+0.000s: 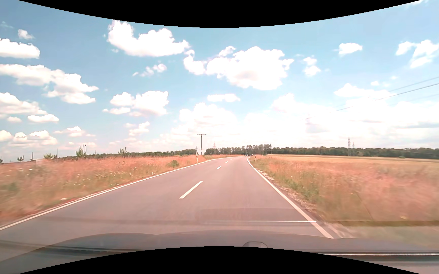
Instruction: Follow the waypoints while adhering to traffic rules and regulations
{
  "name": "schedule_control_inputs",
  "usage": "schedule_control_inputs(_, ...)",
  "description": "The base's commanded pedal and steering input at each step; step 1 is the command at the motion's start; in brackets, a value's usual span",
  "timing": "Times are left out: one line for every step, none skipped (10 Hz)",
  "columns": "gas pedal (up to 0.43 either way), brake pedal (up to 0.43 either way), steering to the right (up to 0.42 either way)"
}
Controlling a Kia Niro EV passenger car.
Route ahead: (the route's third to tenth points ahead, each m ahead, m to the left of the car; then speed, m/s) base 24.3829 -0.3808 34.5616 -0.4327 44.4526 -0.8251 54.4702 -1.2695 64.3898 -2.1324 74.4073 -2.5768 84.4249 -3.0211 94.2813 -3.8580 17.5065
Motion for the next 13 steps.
schedule_control_inputs(0.067,0.000,0.000)
schedule_control_inputs(0.067,0.000,0.000)
schedule_control_inputs(0.067,0.000,0.000)
schedule_control_inputs(0.067,0.000,0.000)
schedule_control_inputs(0.067,0.000,0.001)
schedule_control_inputs(0.067,0.000,0.003)
schedule_control_inputs(0.067,0.000,0.005)
schedule_control_inputs(0.067,0.000,0.005)
schedule_control_inputs(0.067,0.000,0.006)
schedule_control_inputs(0.067,0.000,0.006)
schedule_control_inputs(0.067,0.000,0.006)
schedule_control_inputs(0.067,0.000,0.006)
schedule_control_inputs(0.067,0.000,0.005)
